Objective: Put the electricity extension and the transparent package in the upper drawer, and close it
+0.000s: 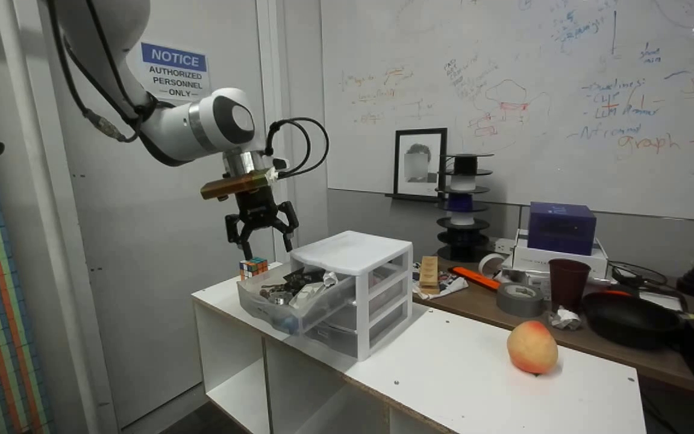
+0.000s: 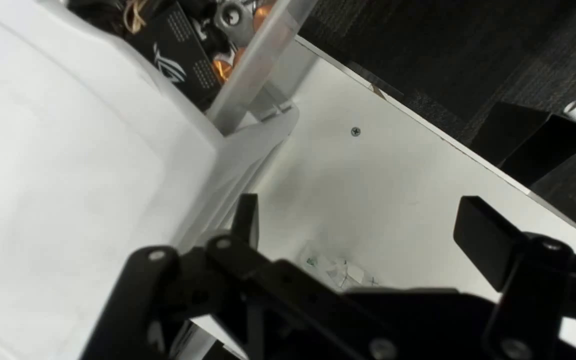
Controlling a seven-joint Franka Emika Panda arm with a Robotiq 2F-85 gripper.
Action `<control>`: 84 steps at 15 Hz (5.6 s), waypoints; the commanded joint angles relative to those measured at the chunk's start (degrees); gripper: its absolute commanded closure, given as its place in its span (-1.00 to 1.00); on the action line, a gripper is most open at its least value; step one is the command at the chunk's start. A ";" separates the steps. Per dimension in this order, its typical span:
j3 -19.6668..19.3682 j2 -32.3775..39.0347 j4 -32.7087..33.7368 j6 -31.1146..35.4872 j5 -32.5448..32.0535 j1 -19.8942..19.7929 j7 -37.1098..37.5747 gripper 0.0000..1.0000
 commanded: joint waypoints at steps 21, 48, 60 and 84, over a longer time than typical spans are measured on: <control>3.29 26.41 22.10 10.25 1.76 -2.02 -47.78 -0.78; -0.09 -0.13 8.96 -1.29 3.28 0.86 -23.35 0.68; -3.76 -17.64 -11.84 -4.68 1.60 -2.71 -10.16 0.68; -7.66 -22.18 -32.10 23.25 0.58 -9.07 -6.60 0.58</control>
